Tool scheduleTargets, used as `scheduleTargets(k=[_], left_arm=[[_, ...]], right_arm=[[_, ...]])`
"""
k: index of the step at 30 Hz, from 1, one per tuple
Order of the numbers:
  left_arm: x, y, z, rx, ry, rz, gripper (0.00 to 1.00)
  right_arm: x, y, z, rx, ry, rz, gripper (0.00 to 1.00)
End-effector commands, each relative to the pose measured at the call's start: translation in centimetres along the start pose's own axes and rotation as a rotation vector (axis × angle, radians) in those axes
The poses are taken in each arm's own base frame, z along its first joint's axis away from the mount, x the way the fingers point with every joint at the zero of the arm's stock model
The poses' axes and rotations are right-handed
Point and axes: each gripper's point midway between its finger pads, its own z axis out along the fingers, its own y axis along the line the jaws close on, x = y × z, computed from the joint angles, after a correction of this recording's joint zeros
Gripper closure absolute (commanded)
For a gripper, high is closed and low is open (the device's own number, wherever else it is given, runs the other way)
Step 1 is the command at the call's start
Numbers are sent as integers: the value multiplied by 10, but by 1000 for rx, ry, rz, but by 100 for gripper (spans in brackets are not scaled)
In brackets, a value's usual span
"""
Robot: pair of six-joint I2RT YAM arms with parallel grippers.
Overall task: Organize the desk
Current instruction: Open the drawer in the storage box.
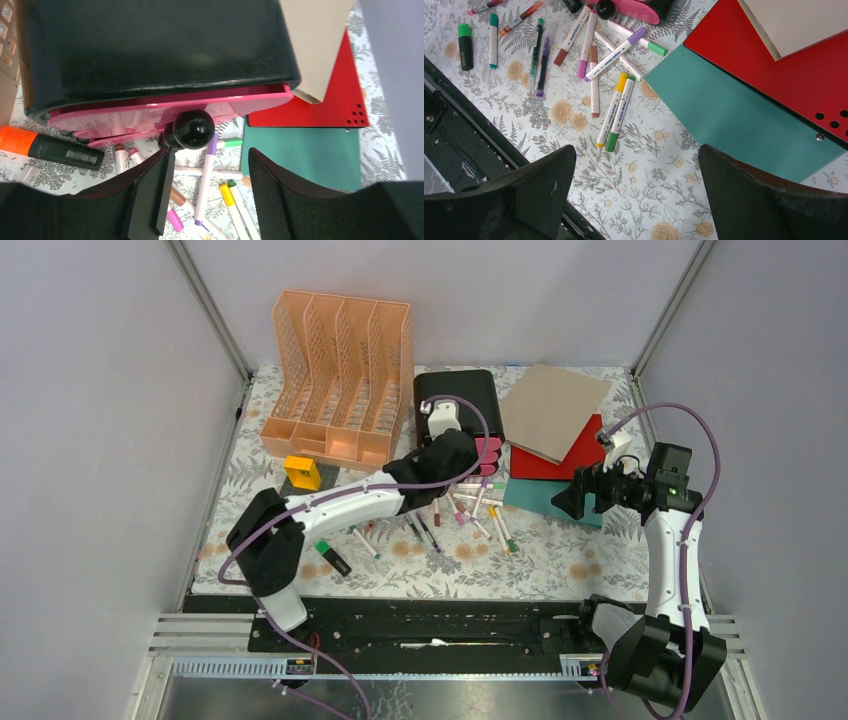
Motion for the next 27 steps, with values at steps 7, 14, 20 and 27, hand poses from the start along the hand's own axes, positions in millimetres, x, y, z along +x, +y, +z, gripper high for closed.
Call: scheduleTargets(k=[7, 14, 20, 27], left_arm=[[-9, 13, 28, -157, -13, 33, 42], [-13, 17, 34, -181, -30, 43, 44], [-19, 14, 39, -185, -43, 48, 46], [-18, 15, 44, -201, -43, 60, 49]], right_arm=[[-4, -1, 0, 4, -12, -16, 0], [-4, -1, 0, 4, -13, -18, 0], [-4, -1, 0, 4, -12, -17, 0], [-4, -1, 0, 3, -13, -18, 0]])
